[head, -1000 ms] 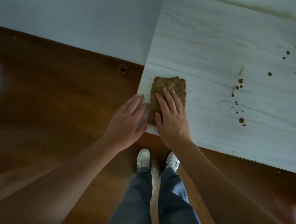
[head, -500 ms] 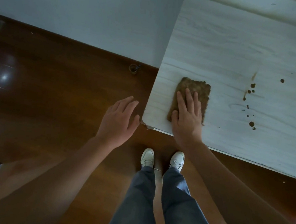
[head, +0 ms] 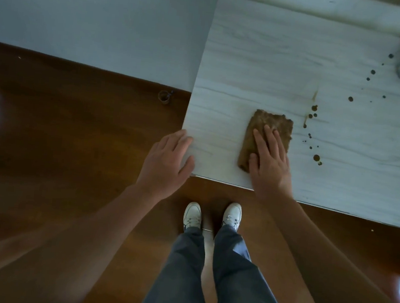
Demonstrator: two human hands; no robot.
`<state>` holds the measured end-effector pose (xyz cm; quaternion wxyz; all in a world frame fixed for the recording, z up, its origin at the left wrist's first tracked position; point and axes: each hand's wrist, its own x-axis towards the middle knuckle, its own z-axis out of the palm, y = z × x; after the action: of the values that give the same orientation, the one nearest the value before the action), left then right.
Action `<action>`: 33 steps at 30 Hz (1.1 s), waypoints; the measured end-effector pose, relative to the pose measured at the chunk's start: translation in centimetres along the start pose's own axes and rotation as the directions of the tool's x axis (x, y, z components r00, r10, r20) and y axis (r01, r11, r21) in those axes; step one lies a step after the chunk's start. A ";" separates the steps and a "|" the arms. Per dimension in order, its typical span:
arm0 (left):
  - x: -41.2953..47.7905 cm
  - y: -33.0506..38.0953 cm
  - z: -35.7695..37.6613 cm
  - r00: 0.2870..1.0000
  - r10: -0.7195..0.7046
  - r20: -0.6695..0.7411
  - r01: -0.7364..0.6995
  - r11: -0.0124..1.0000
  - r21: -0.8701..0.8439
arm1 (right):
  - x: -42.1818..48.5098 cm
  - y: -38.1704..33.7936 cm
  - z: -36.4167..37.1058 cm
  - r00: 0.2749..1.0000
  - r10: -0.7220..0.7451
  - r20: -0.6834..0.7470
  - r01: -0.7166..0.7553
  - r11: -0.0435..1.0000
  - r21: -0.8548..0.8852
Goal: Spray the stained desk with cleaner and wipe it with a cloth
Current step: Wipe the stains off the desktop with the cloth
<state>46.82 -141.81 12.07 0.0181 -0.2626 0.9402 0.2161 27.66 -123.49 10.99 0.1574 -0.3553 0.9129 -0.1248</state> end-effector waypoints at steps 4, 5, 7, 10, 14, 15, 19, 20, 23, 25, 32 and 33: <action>0.5 1.1 1.0 0.999 -0.023 -0.027 0.024 0.999 0.021 | 0.8 0.8 -0.5 0.997 0.077 -0.018 -0.076 0.997 0.014; 0.6 1.3 1.2 0.999 -0.027 -0.038 0.028 0.999 0.025 | 0.7 0.0 -0.3 0.998 0.061 -0.014 -0.060 0.998 0.010; 1.1 2.0 1.5 0.998 -0.015 -0.066 0.016 1.000 0.025 | 0.1 -2.1 0.3 0.999 -0.035 0.027 0.035 0.999 -0.005; 2.6 3.0 1.5 0.991 0.045 -0.129 -0.044 0.999 0.011 | -1.4 -4.2 1.6 0.968 -0.221 0.117 0.228 0.973 -0.043; 4.8 3.7 1.3 0.980 0.105 -0.170 -0.101 0.994 0.032 | -1.0 -2.7 1.4 0.942 -0.313 0.119 0.321 0.945 -0.054; 5.3 3.9 1.2 0.981 0.114 -0.158 -0.109 0.993 0.042 | -0.5 -1.7 0.9 0.946 -0.302 0.118 0.309 0.950 -0.045; 7.3 5.2 1.6 0.986 0.146 -0.074 -0.141 0.988 0.066 | 2.2 3.7 -1.9 0.989 -0.143 0.037 0.143 0.990 -0.002; 7.9 5.9 1.8 0.987 0.149 -0.065 -0.145 0.987 0.065 | 3.0 5.4 -2.7 0.996 -0.083 0.015 0.083 0.997 0.002; 10.0 8.4 2.4 0.986 0.159 -0.054 -0.155 0.985 0.071 | 5.9 11.1 -5.4 0.993 0.109 -0.045 -0.108 0.994 0.010; 11.4 9.7 2.7 0.982 0.172 -0.073 -0.166 0.982 0.085 | 7.1 13.4 -6.6 0.972 0.215 -0.098 -0.211 0.976 0.048; 15.3 12.4 5.9 0.981 0.128 -0.144 -0.104 0.981 0.165 | 7.3 10.6 -5.3 0.987 0.099 -0.128 -0.094 0.995 0.040; 15.2 12.3 6.3 0.979 0.134 -0.153 -0.106 0.978 0.179 | 6.4 9.9 -4.9 0.995 -0.007 -0.104 0.008 1.000 0.016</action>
<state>27.04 -137.10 9.03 -0.0501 -0.2196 0.9677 0.1136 15.35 -120.24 10.82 0.1120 -0.3504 0.9175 -0.1510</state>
